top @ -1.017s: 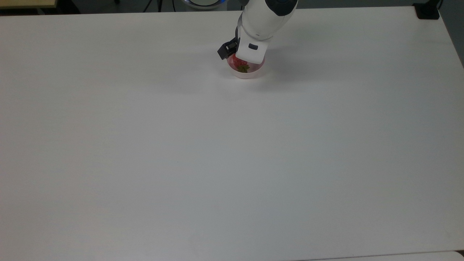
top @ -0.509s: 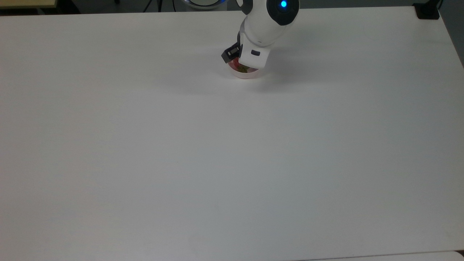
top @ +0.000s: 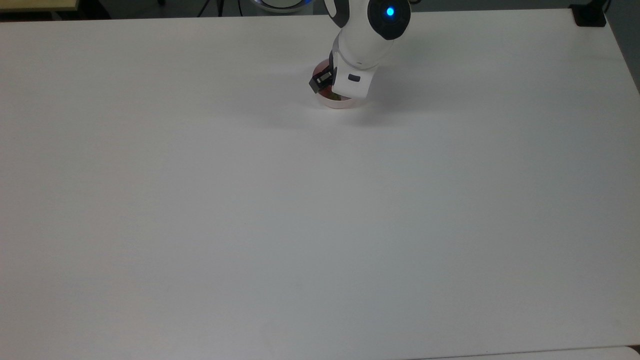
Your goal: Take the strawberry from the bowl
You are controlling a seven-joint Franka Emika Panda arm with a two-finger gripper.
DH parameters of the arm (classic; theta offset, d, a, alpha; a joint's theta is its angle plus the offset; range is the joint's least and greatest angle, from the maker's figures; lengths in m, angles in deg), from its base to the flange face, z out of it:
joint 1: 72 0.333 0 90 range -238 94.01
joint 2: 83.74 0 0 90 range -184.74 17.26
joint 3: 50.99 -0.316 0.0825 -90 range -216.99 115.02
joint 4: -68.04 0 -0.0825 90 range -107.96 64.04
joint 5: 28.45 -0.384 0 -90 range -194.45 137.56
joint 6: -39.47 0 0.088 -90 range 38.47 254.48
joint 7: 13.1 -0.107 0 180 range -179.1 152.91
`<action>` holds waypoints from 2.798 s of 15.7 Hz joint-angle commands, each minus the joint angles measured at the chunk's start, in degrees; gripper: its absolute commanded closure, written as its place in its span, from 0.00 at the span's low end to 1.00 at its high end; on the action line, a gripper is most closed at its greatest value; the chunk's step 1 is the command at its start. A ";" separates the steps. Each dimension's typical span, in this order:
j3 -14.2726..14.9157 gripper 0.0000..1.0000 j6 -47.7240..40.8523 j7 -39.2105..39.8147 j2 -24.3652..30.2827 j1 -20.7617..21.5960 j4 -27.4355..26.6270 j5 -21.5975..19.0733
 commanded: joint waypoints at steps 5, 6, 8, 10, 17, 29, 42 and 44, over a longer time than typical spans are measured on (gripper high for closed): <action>0.17 0.44 1.71 4.30 1.94 0.01 -2.91 -0.21; 0.17 0.53 1.62 4.48 1.94 0.01 -2.91 -0.12; 0.17 0.62 1.62 4.57 1.94 -0.08 -2.91 -0.12; 0.17 0.66 1.62 4.48 1.94 -0.08 -2.91 -0.12; 0.17 0.66 -0.39 4.57 3.87 -0.77 -2.04 -0.38; 9.03 0.66 -18.24 10.27 7.04 -4.82 13.52 -3.73; 14.50 0.58 8.65 10.46 -10.89 -10.62 14.40 -3.02; 14.49 0.34 8.56 10.46 -11.24 -10.62 14.31 -3.02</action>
